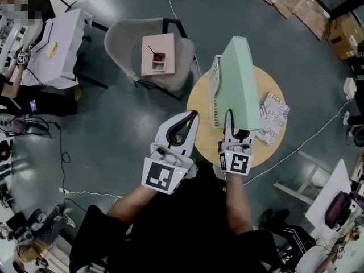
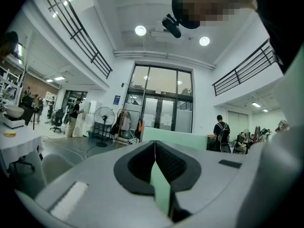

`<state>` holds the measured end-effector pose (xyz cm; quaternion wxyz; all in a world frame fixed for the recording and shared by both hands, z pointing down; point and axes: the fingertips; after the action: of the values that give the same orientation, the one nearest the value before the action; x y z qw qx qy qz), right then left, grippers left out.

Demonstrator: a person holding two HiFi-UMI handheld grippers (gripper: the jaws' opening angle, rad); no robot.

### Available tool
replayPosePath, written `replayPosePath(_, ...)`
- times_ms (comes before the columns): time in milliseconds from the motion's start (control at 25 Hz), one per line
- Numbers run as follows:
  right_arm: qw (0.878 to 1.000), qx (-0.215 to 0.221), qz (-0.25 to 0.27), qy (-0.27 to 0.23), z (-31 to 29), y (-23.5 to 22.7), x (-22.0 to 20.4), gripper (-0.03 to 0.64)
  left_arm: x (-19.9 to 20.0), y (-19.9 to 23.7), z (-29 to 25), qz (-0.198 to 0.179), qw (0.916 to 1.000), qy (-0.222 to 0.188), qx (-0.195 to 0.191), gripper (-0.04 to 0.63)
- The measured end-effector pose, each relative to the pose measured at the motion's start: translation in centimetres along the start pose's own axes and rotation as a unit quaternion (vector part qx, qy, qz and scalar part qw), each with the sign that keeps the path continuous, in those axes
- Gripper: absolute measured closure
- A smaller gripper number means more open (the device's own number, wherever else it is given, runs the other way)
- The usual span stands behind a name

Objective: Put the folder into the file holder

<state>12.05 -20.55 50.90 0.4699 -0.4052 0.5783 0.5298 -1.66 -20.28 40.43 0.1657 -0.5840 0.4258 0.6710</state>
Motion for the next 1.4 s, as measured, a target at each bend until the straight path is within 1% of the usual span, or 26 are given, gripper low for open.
replayPosePath(320,1.000,0.004,-0.003,0.008,0.0,0.2,-1.7,0.472,-0.3,0.0,0.0,-0.003,1.0000,0.003,0.003,0.588)
replayPosePath(640,1.000,0.006,-0.003,0.013,-0.2,0.4,-2.1,0.472,-0.3,0.0,0.2,-0.001,1.0000,0.001,0.002,0.588)
replayPosePath(1400,0.999,0.010,-0.005,0.042,-0.3,1.2,-4.4,0.471,0.1,-0.1,0.5,0.001,1.0000,-0.005,0.001,0.588)
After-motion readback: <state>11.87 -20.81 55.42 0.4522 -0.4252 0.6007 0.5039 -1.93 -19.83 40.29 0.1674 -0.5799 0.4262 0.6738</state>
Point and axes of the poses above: the fingertips, and each gripper's own axes: z backward along the fingers, y to its left, x out of its top, and after that the axes turned 12 degrees about z, right-handed
